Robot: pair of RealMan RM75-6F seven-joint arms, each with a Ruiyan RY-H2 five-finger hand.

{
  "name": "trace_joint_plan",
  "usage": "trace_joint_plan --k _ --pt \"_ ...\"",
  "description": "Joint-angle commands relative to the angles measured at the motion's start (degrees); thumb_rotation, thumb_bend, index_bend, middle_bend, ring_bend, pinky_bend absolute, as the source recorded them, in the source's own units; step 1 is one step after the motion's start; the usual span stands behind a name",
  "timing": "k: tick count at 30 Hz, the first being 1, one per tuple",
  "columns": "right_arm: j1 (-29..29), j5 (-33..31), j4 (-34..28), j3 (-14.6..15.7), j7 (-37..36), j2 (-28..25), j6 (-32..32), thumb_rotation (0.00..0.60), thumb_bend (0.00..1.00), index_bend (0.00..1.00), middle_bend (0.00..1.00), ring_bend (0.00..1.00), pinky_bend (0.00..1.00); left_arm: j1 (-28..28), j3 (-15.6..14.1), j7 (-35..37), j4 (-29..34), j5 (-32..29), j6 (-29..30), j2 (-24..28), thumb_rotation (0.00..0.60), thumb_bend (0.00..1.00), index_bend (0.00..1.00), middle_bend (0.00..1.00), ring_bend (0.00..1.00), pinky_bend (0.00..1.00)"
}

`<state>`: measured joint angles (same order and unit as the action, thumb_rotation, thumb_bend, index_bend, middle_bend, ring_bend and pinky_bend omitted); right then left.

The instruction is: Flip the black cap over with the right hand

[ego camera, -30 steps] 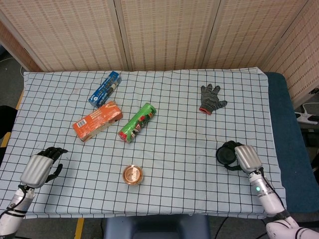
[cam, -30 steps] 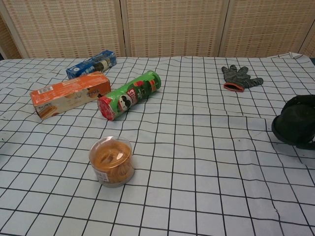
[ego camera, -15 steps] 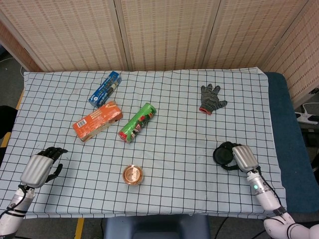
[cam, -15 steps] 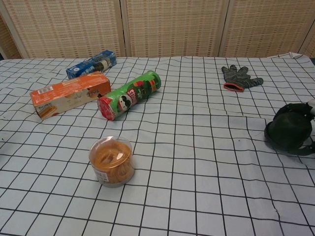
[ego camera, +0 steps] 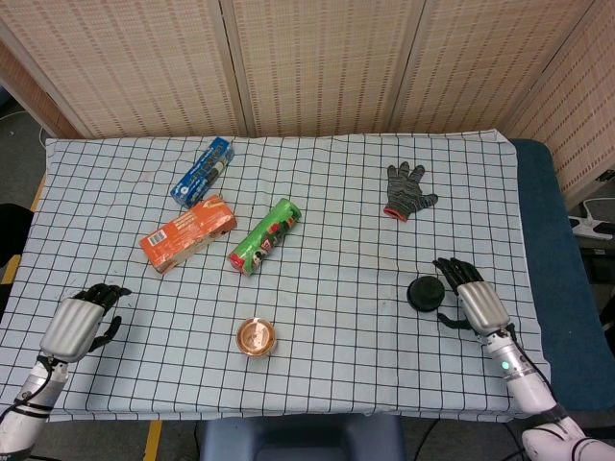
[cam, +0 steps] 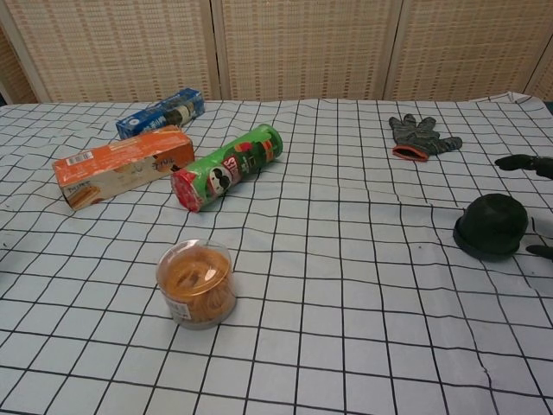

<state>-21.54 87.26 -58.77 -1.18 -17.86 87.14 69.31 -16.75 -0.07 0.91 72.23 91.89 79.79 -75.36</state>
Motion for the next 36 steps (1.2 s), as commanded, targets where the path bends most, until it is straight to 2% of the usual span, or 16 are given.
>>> trace_joint_plan --k 1,8,13,15,17,21,23,30,36 --pt "0.72 -0.55 -1.48 -0.57 1.01 -1.06 1.25 0.600 0.13 0.00 0.03 0.00 0.06 0.00 -0.01 -0.14 0.03 -0.06 -0.08 -0.03 0.600 0.48 0.28 0.31 0.27 0.52" --pt "0.46 -2.15 -2.88 -1.50 1.56 -1.16 -0.34 0.600 0.13 0.00 0.04 0.00 0.06 -0.15 -0.18 -0.95 0.43 -0.20 -0.80 0.06 0.600 0.48 0.28 0.32 0.27 0.52" --pt "-0.47 -1.80 -1.63 -1.46 1.01 0.06 -1.66 0.600 0.13 0.00 0.11 0.00 0.10 -0.14 -0.19 -0.98 0.48 -0.13 -0.71 0.14 0.600 0.48 0.28 0.32 0.28 0.52" --pt "-0.77 -1.82 -1.43 -1.69 0.56 0.56 -1.83 0.600 0.13 0.01 0.16 0.04 0.13 -0.13 -0.17 -0.78 0.41 -0.18 -0.69 0.19 0.600 0.48 0.28 0.32 0.28 0.52" --pt "-0.85 -1.76 -1.22 -1.94 0.16 1.04 -1.46 0.600 0.13 0.09 0.24 0.11 0.20 -0.08 -0.15 -0.64 0.37 -0.20 -0.61 0.23 0.600 0.48 0.28 0.32 0.28 0.52" --pt "-0.55 -0.47 0.96 -2.21 -0.48 2.73 1.69 0.600 0.13 0.43 0.48 0.39 0.45 -0.04 -0.22 -0.41 0.37 -0.03 -0.43 0.31 0.600 0.48 0.28 0.33 0.28 0.52" --pt "-0.38 0.36 2.15 -1.96 -0.90 3.25 2.95 0.600 0.13 0.52 0.53 0.45 0.51 -0.08 -0.19 -0.44 0.41 -0.01 -0.42 0.31 0.600 0.48 0.28 0.33 0.28 0.52" --pt "0.24 1.51 3.74 -2.00 -1.61 3.96 6.24 0.600 0.13 0.55 0.54 0.47 0.53 -0.06 -0.27 -0.69 0.45 0.01 -0.53 0.25 0.600 0.48 0.28 0.33 0.28 0.52" --pt "1.01 2.84 -0.16 -2.37 -1.75 1.98 10.39 0.600 0.13 0.55 0.54 0.46 0.53 -0.05 -0.22 -0.80 0.53 -0.14 -0.61 0.27 0.600 0.48 0.28 0.33 0.28 0.52"
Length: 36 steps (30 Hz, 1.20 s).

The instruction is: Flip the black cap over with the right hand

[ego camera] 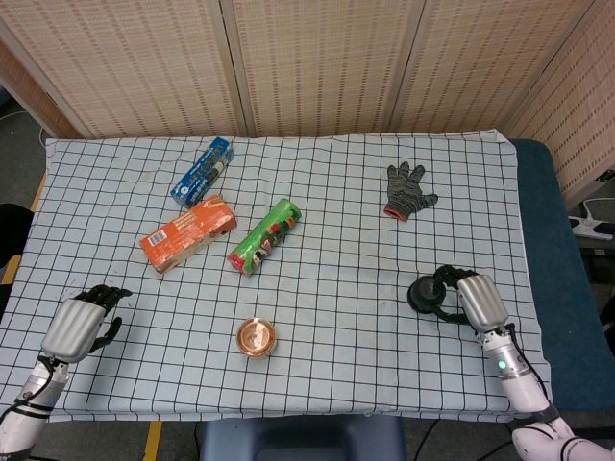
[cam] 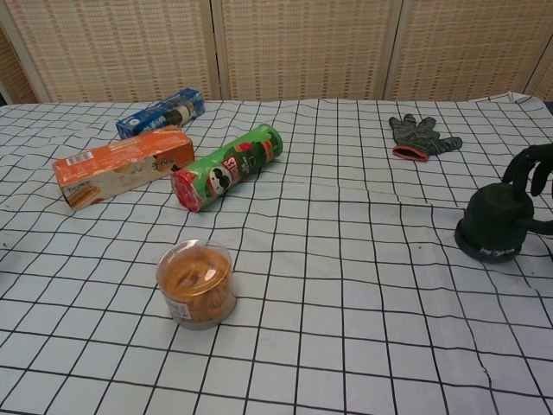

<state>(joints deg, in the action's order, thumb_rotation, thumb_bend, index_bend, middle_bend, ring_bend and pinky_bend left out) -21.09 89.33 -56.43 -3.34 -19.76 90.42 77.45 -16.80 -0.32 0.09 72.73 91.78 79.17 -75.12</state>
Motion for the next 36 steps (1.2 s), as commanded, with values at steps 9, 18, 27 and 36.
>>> trace_joint_plan --k 9,18,27,36 --pt "6.24 -1.33 -11.55 -0.14 10.97 -7.43 8.14 0.600 0.13 0.56 0.54 0.47 0.54 0.15 0.17 0.52 0.16 -0.07 0.43 0.20 0.600 0.48 0.28 0.33 0.28 0.52" --pt "7.29 -5.68 0.11 -1.24 2.45 -4.43 3.45 0.600 0.13 0.57 0.54 0.47 0.54 0.01 0.03 -0.23 0.33 0.13 0.15 0.03 0.600 0.48 0.28 0.33 0.28 0.52" --pt "5.61 -5.31 8.50 -2.02 -3.26 -0.38 1.68 0.600 0.13 0.57 0.54 0.46 0.54 -0.04 0.10 -0.24 0.25 -0.20 -0.21 0.02 0.600 0.48 0.28 0.33 0.28 0.52" --pt "7.16 -3.22 7.57 -2.45 -3.76 -0.92 8.48 0.600 0.13 0.48 0.47 0.30 0.49 0.00 0.04 0.10 0.17 -0.08 -0.10 0.11 0.600 0.48 0.28 0.33 0.28 0.52"
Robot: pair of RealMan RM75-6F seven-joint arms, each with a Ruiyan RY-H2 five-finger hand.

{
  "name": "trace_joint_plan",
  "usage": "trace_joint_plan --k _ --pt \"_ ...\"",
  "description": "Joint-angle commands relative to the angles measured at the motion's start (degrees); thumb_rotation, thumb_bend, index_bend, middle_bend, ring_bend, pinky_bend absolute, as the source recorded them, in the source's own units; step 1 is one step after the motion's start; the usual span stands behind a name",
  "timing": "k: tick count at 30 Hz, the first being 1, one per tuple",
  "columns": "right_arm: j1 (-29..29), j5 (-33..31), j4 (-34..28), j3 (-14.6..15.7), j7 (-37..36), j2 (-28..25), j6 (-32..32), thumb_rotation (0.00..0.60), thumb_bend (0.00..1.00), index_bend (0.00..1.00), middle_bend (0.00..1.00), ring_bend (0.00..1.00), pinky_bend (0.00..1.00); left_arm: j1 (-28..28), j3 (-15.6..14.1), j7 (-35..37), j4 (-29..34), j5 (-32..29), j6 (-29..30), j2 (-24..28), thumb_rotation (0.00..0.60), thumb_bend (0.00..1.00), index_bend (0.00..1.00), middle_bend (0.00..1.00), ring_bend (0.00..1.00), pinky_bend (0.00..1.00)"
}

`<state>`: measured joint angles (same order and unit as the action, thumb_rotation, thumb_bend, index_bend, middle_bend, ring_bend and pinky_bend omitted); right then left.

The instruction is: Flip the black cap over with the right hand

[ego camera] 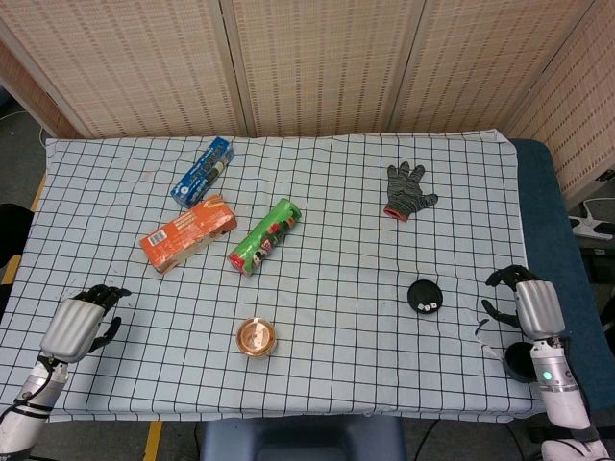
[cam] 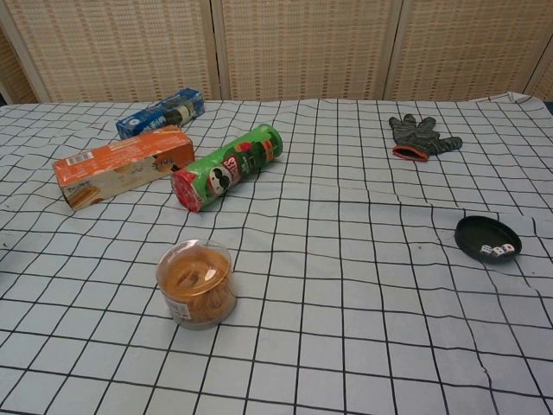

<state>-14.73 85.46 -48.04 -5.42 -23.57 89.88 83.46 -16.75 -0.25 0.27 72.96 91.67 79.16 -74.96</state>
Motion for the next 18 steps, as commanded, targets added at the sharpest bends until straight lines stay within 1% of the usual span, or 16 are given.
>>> trace_joint_plan --k 1,4,7,12,15,18 --pt "1.05 0.78 -1.13 -0.42 0.00 -0.56 3.18 0.600 0.13 0.48 0.47 0.30 0.49 -0.08 -0.03 -0.15 -0.07 0.03 -0.15 -0.08 0.600 0.48 0.28 0.33 0.28 0.52" --pt "1.86 1.02 -1.89 -0.80 0.84 -1.12 5.50 0.600 0.13 0.48 0.46 0.29 0.48 -0.09 -0.08 -0.37 -0.10 -0.06 -0.35 -0.15 0.600 0.48 0.28 0.33 0.28 0.52" --pt "2.41 0.79 -3.71 -1.03 4.16 -2.41 6.14 0.600 0.13 0.44 0.41 0.23 0.41 -0.12 -0.03 -0.50 -0.05 -0.25 -0.55 -0.18 0.600 0.48 0.28 0.33 0.28 0.52" --pt "3.86 -0.23 -10.52 -1.68 11.60 -5.56 7.41 0.600 0.13 0.37 0.34 0.15 0.33 -0.17 0.00 -0.54 -0.06 -0.12 -0.44 -0.22 0.600 0.48 0.28 0.33 0.28 0.52" --pt "4.75 -0.49 -14.91 -1.32 15.52 -7.51 7.39 0.600 0.13 0.34 0.31 0.12 0.29 -0.26 -0.01 -0.70 -0.14 0.13 -0.32 -0.34 0.600 0.48 0.28 0.33 0.28 0.52" --pt "5.45 -0.77 -19.12 -0.84 18.26 -9.25 6.80 0.600 0.13 0.32 0.30 0.11 0.28 -0.37 -0.17 -0.73 -0.22 0.23 -0.62 -0.37 0.600 0.48 0.28 0.33 0.28 0.52"
